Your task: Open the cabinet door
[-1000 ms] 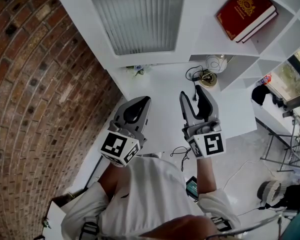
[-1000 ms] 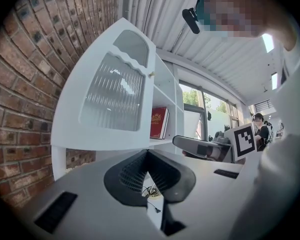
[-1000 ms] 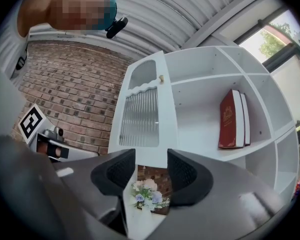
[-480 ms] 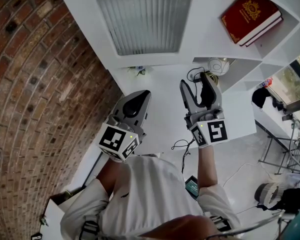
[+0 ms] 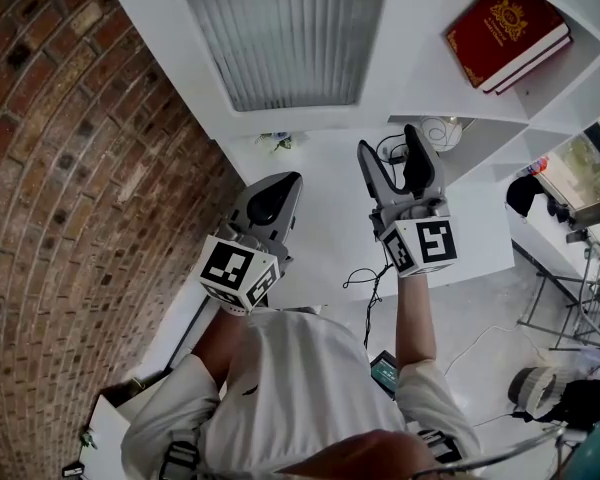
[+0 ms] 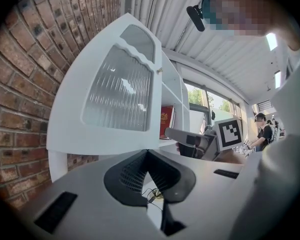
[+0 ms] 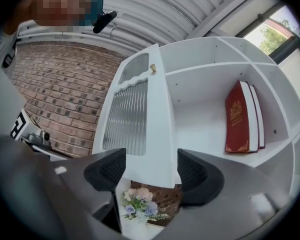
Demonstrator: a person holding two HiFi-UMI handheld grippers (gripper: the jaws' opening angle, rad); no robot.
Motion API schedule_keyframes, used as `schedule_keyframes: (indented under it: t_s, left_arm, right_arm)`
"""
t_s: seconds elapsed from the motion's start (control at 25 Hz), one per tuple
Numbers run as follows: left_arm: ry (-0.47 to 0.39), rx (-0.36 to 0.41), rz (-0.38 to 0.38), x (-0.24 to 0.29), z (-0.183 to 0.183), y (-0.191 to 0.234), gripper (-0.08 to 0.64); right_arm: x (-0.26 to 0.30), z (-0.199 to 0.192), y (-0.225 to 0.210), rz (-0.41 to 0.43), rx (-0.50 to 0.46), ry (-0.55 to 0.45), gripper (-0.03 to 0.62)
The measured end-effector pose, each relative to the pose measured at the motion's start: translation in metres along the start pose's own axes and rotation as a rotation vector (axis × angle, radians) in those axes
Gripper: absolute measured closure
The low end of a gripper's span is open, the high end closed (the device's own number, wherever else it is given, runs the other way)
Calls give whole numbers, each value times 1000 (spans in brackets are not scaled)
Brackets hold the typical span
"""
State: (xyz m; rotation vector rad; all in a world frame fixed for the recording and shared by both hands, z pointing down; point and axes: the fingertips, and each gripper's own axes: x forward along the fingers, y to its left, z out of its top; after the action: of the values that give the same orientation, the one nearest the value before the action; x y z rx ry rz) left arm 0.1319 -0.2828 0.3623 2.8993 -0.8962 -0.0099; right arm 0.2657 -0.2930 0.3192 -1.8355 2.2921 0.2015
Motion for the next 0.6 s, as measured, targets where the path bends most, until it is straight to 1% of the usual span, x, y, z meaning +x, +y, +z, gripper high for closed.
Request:
schedule_keyframes:
  t_s: [0.16, 0.4, 0.6]
  left_arm:
    - [-1, -3, 8, 2, 0, 4, 551]
    - [-5, -3, 12, 5, 3, 8, 551]
    - [3, -10, 20, 6, -1, 10, 551]
  right_arm:
    - [8, 1, -5, 10, 0, 2, 256]
    - [22, -6, -12, 17, 32, 9, 255]
    - [32, -13, -18, 21, 38, 20, 255]
